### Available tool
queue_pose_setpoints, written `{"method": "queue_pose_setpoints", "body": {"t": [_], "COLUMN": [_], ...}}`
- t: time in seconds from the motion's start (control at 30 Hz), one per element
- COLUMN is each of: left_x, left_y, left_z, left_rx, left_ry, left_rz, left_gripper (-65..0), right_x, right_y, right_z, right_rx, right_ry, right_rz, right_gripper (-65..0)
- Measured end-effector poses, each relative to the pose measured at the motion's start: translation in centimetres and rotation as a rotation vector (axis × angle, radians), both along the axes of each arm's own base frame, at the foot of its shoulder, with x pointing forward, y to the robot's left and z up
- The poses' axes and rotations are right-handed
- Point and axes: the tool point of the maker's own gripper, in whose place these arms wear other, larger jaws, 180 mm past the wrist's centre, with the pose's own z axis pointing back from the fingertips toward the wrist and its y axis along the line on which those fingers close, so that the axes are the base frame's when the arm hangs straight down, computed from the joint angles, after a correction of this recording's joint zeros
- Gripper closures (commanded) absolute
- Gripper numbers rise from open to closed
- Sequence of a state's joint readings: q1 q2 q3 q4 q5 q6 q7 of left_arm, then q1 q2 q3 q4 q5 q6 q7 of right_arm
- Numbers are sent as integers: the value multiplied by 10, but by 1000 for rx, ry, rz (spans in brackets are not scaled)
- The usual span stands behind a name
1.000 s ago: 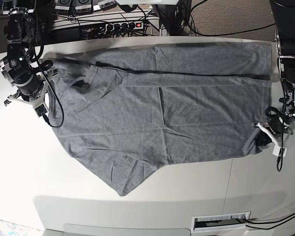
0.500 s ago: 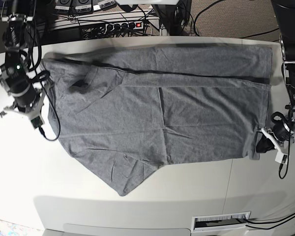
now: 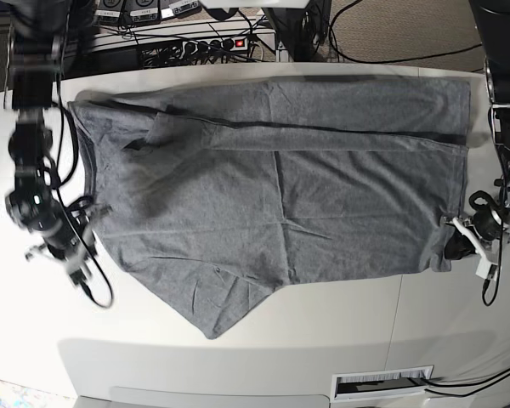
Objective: Fold the T-shirt properly
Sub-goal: 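Move the right gripper down along the shirt edge toward the sleeve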
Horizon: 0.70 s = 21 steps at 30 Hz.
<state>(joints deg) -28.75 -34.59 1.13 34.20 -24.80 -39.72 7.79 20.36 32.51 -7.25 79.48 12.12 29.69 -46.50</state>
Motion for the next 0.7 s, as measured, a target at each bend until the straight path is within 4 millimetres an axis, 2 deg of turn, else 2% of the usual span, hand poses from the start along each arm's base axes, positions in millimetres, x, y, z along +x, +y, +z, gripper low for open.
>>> {"method": "queue_pose_setpoints", "body": {"t": [0.1,0.27,0.43,0.53,0.7], "left_x": [-2,-2,-2,-2,-2], "left_y": [0,0,0,0,0], "left_z": [-2,-2,-3,-3,-3], "left_rx": [2,3,3,5,4], "left_ry": [9,12,15,15,14], "left_rz": [-1,-2,-2,-2,-2], "left_gripper": [0,0,0,0,0], "right_x": [24,49,66,68,56], "right_y": [-4,-24,-3,6,4], "right_z": [3,2,-11,-27,-63], "right_rx": [-7,8,103,102,66], "right_ry": [14,27,29,50,124], "right_rz": [-8,-54,-28,-22,-28], "right_gripper": [-205,-205,-205,-205,-205]}}
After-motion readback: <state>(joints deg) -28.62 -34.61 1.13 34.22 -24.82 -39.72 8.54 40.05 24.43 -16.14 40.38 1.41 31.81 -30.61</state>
